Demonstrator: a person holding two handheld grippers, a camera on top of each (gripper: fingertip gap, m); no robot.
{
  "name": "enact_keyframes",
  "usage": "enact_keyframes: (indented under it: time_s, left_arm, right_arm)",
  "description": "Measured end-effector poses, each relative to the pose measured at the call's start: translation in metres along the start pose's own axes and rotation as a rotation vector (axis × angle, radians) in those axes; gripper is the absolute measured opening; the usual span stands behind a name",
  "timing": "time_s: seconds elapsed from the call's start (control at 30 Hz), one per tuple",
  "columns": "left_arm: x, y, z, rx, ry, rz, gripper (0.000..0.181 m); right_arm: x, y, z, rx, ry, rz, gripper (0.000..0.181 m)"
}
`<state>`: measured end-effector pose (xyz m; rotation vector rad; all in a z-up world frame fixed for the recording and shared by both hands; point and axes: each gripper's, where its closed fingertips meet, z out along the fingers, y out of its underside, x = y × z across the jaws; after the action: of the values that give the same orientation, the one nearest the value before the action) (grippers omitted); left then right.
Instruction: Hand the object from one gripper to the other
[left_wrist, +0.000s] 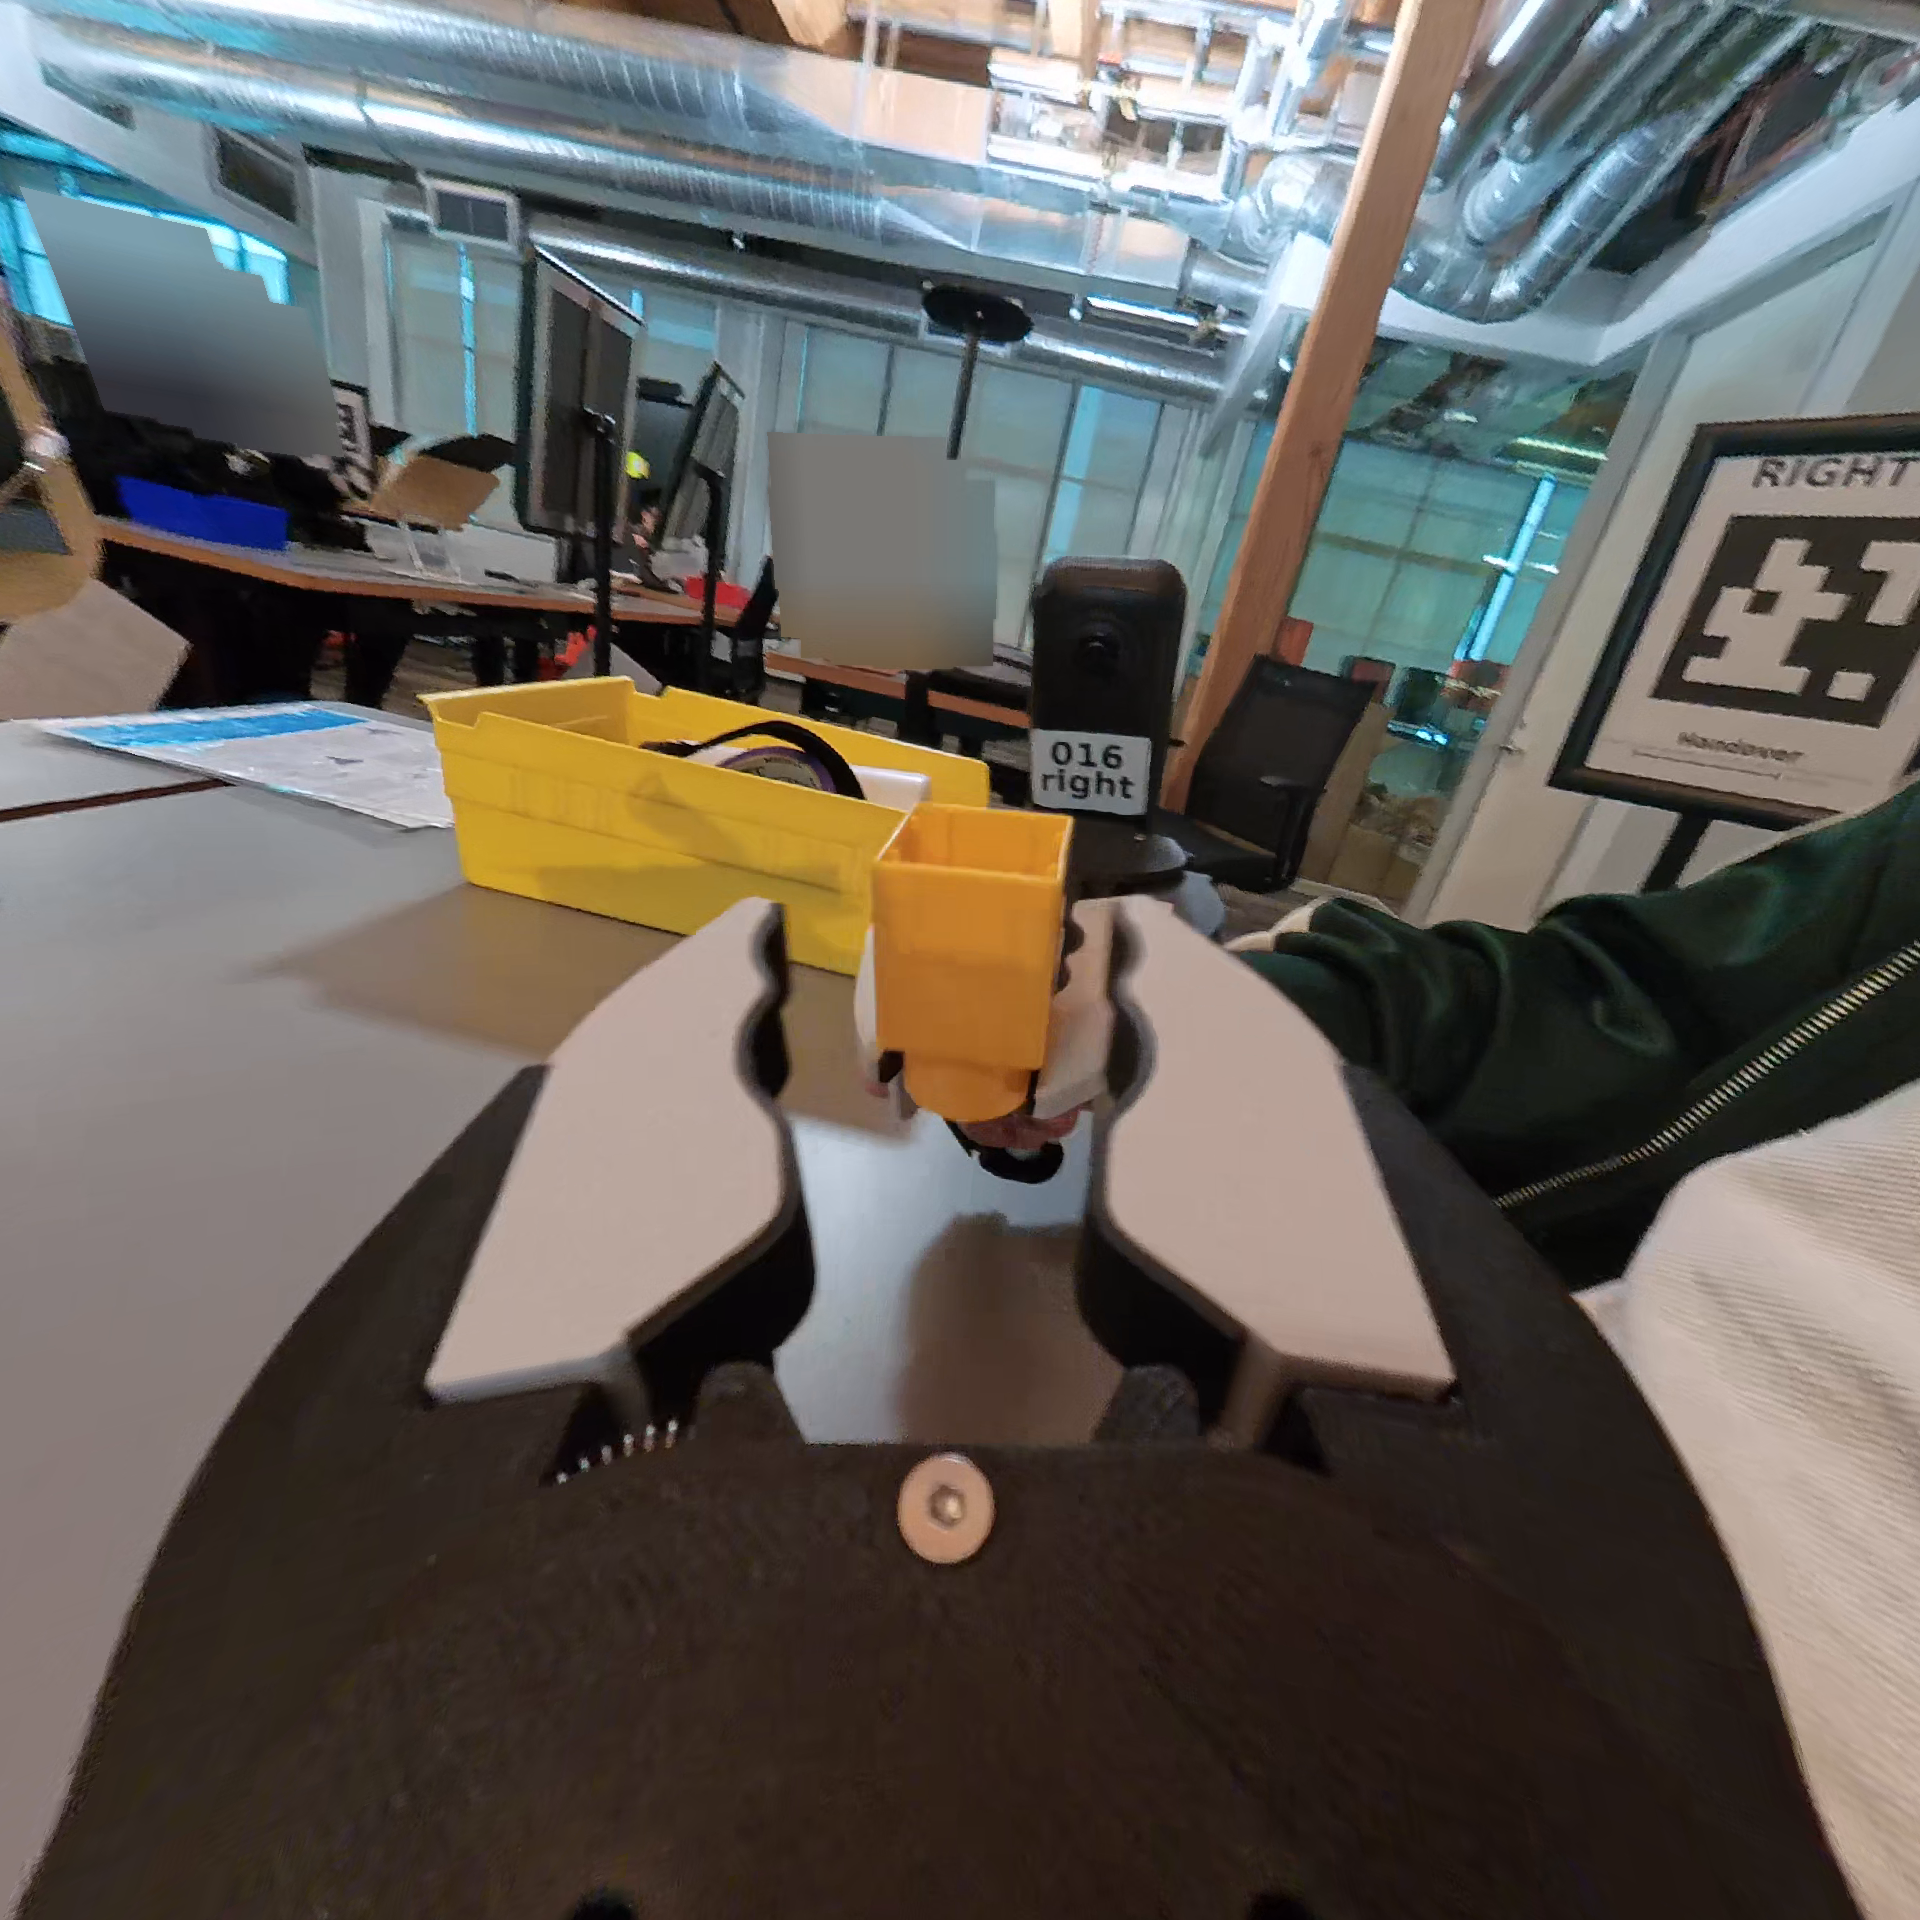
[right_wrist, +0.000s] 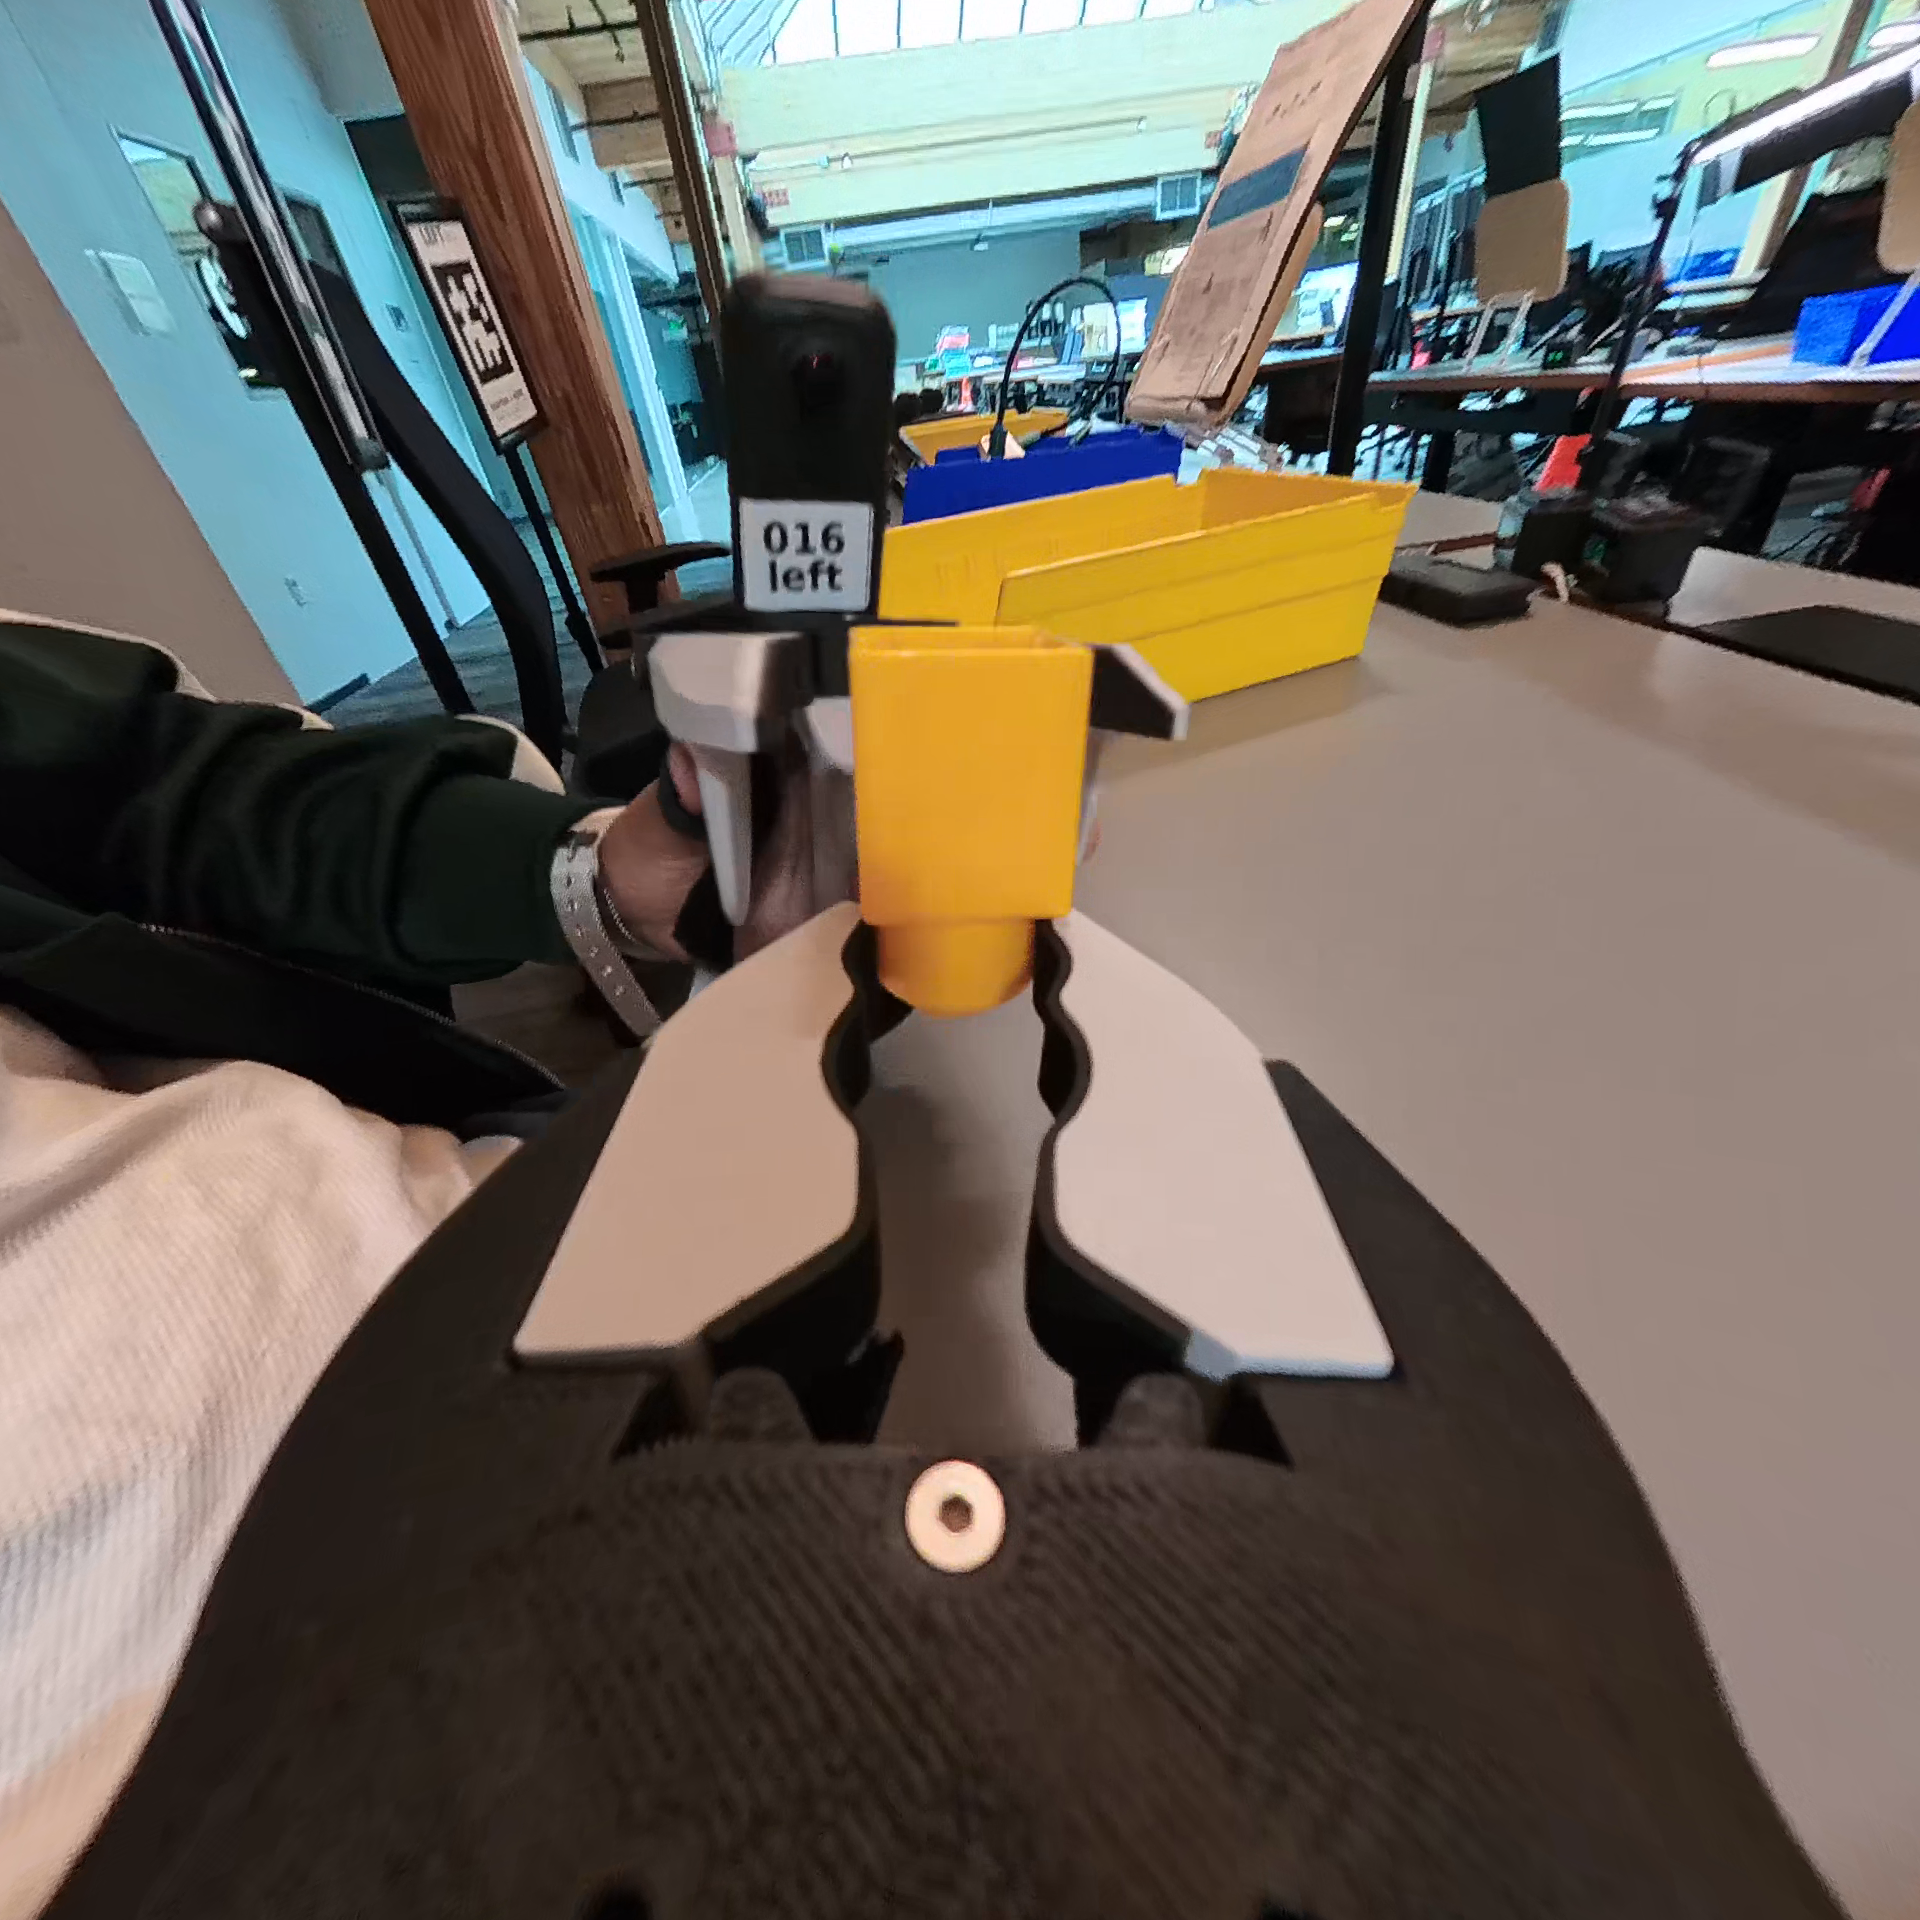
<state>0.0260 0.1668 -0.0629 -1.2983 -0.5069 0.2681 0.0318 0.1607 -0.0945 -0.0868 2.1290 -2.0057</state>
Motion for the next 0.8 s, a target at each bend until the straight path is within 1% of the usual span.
enact_keyframes:
  time_s: [0.03, 0.07, 0.13, 0.2, 0.3, 0.37, 0.43, 0.5, 0.57, 0.6, 0.63, 0.7, 0.8]
  left_arm:
    - [-0.003, -0.002, 0.000, 0.017, -0.020, 0.003, 0.069]
    - [-0.004, -0.003, -0.001, 0.030, -0.028, 0.002, 0.073]
    - [-0.006, -0.003, -0.002, 0.042, -0.032, -0.016, 0.076]
    - [-0.007, -0.002, -0.002, 0.040, -0.029, -0.039, 0.074]
    - [-0.009, 0.002, -0.001, 0.027, -0.031, -0.056, 0.074]
    - [-0.010, 0.005, -0.001, 0.010, -0.035, -0.051, 0.074]
    - [-0.009, 0.008, 0.000, -0.007, -0.039, -0.042, 0.073]
    - [-0.009, 0.010, 0.002, -0.022, -0.044, -0.036, 0.073]
    - [-0.009, 0.013, 0.003, -0.036, -0.045, -0.039, 0.073]
    - [-0.009, 0.014, 0.003, -0.039, -0.046, -0.040, 0.073]
    - [-0.009, 0.014, 0.004, -0.042, -0.046, -0.043, 0.072]
    - [-0.010, 0.016, 0.005, -0.049, -0.046, -0.049, 0.072]
    - [-0.011, 0.019, 0.005, -0.060, -0.048, -0.055, 0.071]
  right_arm:
    - [0.002, -0.005, -0.003, 0.014, 0.015, -0.005, 0.029]
    - [0.005, -0.011, -0.007, 0.027, 0.040, -0.014, 0.029]
    - [0.013, -0.028, -0.019, 0.041, 0.119, -0.043, 0.029]
    - [0.022, -0.054, -0.039, 0.056, 0.225, -0.090, 0.029]
    - [0.045, -0.097, -0.086, 0.073, 0.427, -0.166, 0.029]
    - [0.069, -0.112, -0.130, 0.031, 0.589, -0.194, 0.029]
    - [0.097, -0.114, -0.184, -0.019, 0.774, -0.184, 0.029]
    - [0.120, -0.107, -0.239, -0.043, 0.931, -0.142, 0.029]
    - [0.135, -0.095, -0.282, -0.023, 1.020, -0.051, 0.029]
    - [0.140, -0.090, -0.298, -0.004, 1.044, 0.002, 0.029]
    - [0.144, -0.084, -0.309, 0.015, 1.058, 0.055, 0.029]
    - [0.150, -0.074, -0.320, 0.030, 1.064, 0.125, 0.029]
    - [0.160, -0.060, -0.328, -0.023, 1.088, 0.166, 0.029]
